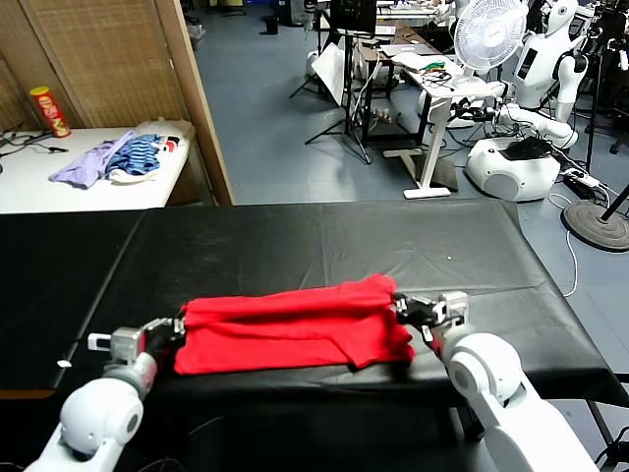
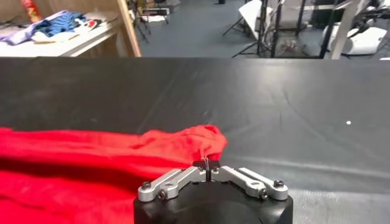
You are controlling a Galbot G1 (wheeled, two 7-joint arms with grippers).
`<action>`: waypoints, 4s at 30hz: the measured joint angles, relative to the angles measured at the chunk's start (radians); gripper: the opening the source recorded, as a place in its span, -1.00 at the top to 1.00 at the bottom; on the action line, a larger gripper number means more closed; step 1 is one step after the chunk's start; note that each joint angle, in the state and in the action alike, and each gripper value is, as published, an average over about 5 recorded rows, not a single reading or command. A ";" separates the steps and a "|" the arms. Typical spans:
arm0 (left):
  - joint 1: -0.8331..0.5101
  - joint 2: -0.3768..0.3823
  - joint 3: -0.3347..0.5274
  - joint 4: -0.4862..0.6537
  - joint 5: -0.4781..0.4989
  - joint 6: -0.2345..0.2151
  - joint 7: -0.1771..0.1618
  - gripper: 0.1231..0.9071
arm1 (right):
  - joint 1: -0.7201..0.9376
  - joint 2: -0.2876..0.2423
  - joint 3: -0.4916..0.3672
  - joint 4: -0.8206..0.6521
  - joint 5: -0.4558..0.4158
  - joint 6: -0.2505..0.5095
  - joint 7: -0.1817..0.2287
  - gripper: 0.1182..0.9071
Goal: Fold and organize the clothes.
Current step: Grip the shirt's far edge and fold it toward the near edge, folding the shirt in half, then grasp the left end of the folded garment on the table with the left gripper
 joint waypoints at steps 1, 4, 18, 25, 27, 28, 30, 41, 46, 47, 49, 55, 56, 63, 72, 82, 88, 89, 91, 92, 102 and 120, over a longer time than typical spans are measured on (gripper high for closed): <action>0.007 -0.001 -0.003 -0.007 0.000 0.002 0.001 0.36 | -0.003 -0.001 0.007 0.009 0.000 0.000 0.000 0.22; 0.029 -0.001 -0.015 -0.032 -0.005 0.009 0.004 -0.06 | -0.001 0.002 0.028 0.026 0.006 0.000 0.010 -0.20; -0.090 -0.003 -0.038 0.040 -0.210 0.018 -0.014 -0.72 | 0.156 0.131 -0.054 -0.151 -0.088 0.019 0.065 -0.72; -0.163 -0.011 -0.018 0.164 -0.301 0.022 0.004 -0.44 | 0.224 0.187 -0.098 -0.273 -0.121 0.042 0.050 -0.70; -0.167 -0.013 -0.016 0.179 -0.308 0.026 0.008 -0.20 | 0.235 0.201 -0.106 -0.300 -0.131 0.048 0.047 -0.59; -0.167 -0.014 -0.015 0.185 -0.309 0.028 0.010 -0.03 | 0.239 0.207 -0.110 -0.311 -0.140 0.053 0.047 -0.51; -0.168 -0.014 -0.015 0.193 -0.310 0.028 0.012 0.23 | 0.241 0.220 -0.117 -0.330 -0.164 0.069 0.050 -0.24; -0.162 -0.047 0.003 0.234 -0.169 -0.091 0.018 0.97 | 0.195 0.285 -0.144 -0.367 -0.324 0.241 0.170 0.98; -0.168 -0.070 0.018 0.246 -0.024 -0.166 0.013 0.97 | 0.171 0.300 -0.142 -0.363 -0.332 0.270 0.182 0.99; -0.169 -0.073 0.019 0.246 -0.012 -0.170 0.014 0.97 | 0.167 0.300 -0.138 -0.359 -0.325 0.270 0.179 0.99; -0.171 -0.075 0.020 0.245 0.004 -0.173 0.016 0.97 | 0.158 0.297 -0.130 -0.348 -0.307 0.265 0.173 0.99; -0.167 -0.074 0.018 0.244 0.025 -0.174 0.018 0.97 | 0.152 0.286 -0.112 -0.310 -0.272 0.244 0.157 0.61; -0.165 -0.074 0.017 0.245 0.026 -0.174 0.018 0.97 | 0.154 0.286 -0.111 -0.307 -0.269 0.242 0.156 0.48; -0.153 -0.074 0.015 0.248 0.031 -0.172 0.029 0.97 | 0.181 0.296 -0.118 -0.308 -0.230 0.200 0.137 -0.44; -0.153 -0.071 0.018 0.234 0.032 -0.163 0.034 0.97 | 0.233 0.320 -0.130 -0.370 -0.177 0.125 0.124 -0.38; -0.151 -0.069 0.017 0.240 0.032 -0.163 0.035 0.97 | 0.227 0.330 -0.129 -0.398 -0.214 0.177 0.145 0.90; -0.152 -0.073 0.016 0.247 0.044 -0.170 0.032 0.97 | 0.208 0.339 -0.132 -0.401 -0.258 0.244 0.175 0.97; -0.153 -0.074 0.015 0.249 0.047 -0.172 0.030 0.97 | 0.203 0.340 -0.132 -0.399 -0.260 0.253 0.177 0.97; -0.153 -0.076 0.014 0.252 0.051 -0.174 0.027 0.97 | 0.194 0.340 -0.132 -0.389 -0.264 0.264 0.174 0.96; -0.152 -0.076 0.013 0.253 0.050 -0.175 0.026 0.97 | 0.189 0.338 -0.131 -0.384 -0.266 0.266 0.169 0.94; -0.146 -0.066 -0.001 0.223 0.018 -0.172 0.041 0.27 | 0.124 0.297 -0.091 -0.266 -0.289 0.265 0.091 -0.25; -0.002 -0.105 -0.063 0.109 -0.111 -0.168 0.037 -0.72 | -0.028 0.241 -0.042 -0.037 -0.286 0.270 0.055 -0.72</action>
